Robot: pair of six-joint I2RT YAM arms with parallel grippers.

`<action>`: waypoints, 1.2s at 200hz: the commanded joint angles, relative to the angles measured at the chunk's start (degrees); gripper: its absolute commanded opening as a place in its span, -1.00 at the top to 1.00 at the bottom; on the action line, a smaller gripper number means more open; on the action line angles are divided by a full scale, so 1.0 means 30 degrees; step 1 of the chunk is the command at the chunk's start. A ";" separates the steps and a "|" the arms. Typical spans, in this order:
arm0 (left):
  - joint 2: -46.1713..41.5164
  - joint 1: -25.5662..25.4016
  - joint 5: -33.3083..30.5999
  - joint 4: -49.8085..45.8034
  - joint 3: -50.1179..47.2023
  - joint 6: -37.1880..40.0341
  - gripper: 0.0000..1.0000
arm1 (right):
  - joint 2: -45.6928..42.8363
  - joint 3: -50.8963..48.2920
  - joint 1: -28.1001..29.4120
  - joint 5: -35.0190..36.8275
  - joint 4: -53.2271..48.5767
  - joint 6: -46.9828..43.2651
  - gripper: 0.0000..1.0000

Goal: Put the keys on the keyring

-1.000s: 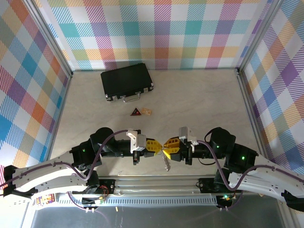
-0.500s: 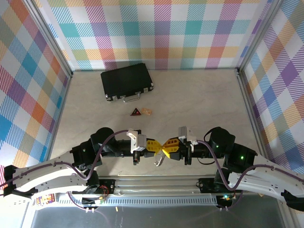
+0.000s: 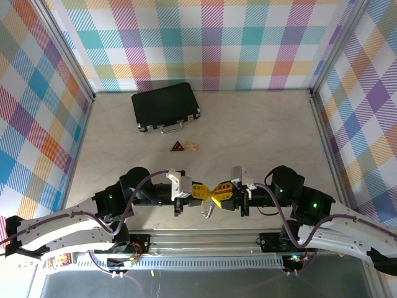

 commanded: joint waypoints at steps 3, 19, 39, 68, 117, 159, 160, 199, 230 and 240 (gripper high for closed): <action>-0.0114 -0.0152 0.0213 0.1543 -0.0075 -0.0377 1.00 | 0.0125 0.0479 0.0147 -0.0511 -0.0159 -0.0081 0.65; -0.0107 -0.0147 0.0269 0.1573 -0.0092 -0.0394 1.00 | 0.0083 0.0486 0.0143 -0.0519 -0.0132 -0.0098 0.64; -0.0131 -0.0152 0.0322 0.1647 -0.0096 -0.0449 1.00 | 0.0119 0.0532 0.0143 -0.0542 -0.0173 -0.0093 0.65; -0.0130 -0.0149 0.0386 0.1809 -0.0151 -0.0511 1.00 | 0.0354 0.0596 0.0158 -0.0431 -0.0300 -0.0130 0.75; -0.0073 -0.0145 0.0470 0.1780 -0.0091 -0.0570 1.00 | 0.0327 0.0717 0.0144 -0.0120 -0.0407 -0.0131 1.00; 0.0091 -0.0146 0.0590 0.1926 0.0084 -0.0680 1.00 | 0.0422 0.1004 0.0143 0.0186 -0.0778 -0.0292 1.00; 0.0099 -0.0149 0.0574 0.1926 0.0084 -0.0683 1.00 | 0.0418 0.1020 0.0143 0.0215 -0.0792 -0.0314 1.00; 0.0176 -0.0125 -0.0551 0.1738 0.0279 -0.0917 0.92 | 0.0130 0.1472 0.0143 0.1089 -0.2014 -0.0840 1.00; 0.0471 -0.0128 -0.1068 0.1096 0.0626 -0.1119 0.50 | 0.0567 0.2621 0.0145 0.2143 -0.3841 -0.1716 1.00; 0.0443 -0.0138 -0.1728 0.1005 0.0583 -0.1261 0.28 | 0.0561 0.2812 0.0144 0.2996 -0.4090 -0.1906 1.00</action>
